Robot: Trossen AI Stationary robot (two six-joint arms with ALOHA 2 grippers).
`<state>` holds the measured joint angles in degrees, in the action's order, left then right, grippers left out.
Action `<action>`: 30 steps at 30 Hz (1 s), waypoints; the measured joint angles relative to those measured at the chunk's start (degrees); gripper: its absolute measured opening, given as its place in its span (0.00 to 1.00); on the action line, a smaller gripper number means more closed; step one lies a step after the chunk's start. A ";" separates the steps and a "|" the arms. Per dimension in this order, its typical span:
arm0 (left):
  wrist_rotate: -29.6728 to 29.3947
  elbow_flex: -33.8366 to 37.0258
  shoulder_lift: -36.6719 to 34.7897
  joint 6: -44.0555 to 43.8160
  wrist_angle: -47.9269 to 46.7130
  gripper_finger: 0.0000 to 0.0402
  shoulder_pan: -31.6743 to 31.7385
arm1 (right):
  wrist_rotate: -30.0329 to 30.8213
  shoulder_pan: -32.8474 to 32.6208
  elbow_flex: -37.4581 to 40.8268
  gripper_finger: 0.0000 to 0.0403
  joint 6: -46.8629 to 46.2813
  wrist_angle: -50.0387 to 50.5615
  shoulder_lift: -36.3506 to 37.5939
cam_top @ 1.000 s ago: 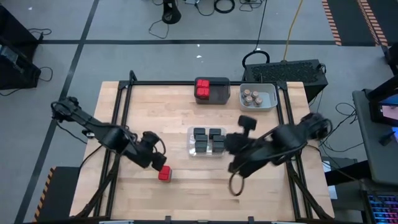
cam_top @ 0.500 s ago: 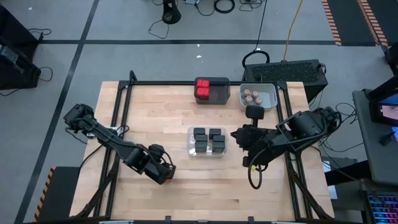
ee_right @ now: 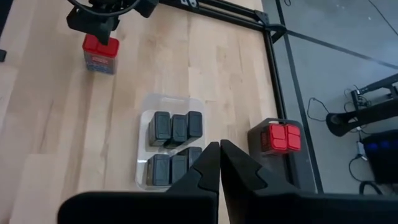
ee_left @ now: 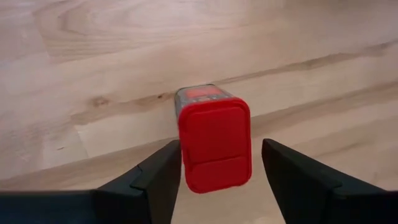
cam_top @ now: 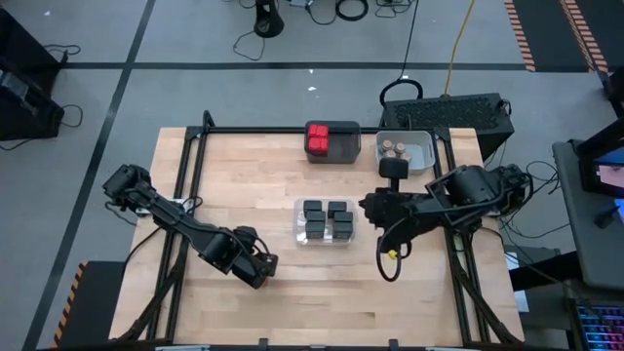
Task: Sort spices by type
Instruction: Put the red seasoning bottle into the black bin
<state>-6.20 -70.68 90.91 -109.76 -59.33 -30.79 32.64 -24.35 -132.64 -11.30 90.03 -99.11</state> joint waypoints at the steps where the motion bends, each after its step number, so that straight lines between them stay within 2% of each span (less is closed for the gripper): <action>1: 0.00 0.12 0.00 -0.43 -0.06 0.57 0.00 | -0.01 0.08 0.00 0.00 0.02 -0.01 0.00; 13: 0.11 0.31 0.00 1.21 0.26 0.82 0.02 | -0.01 0.70 0.00 0.00 0.70 -0.01 0.00; 30: 0.25 0.33 5.27 2.09 1.97 0.84 -0.09 | 0.01 0.77 0.00 0.00 0.23 -0.01 0.00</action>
<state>-5.94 -70.35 96.18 -107.67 -57.36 -30.87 32.64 -23.57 -132.64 -11.07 90.02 -99.11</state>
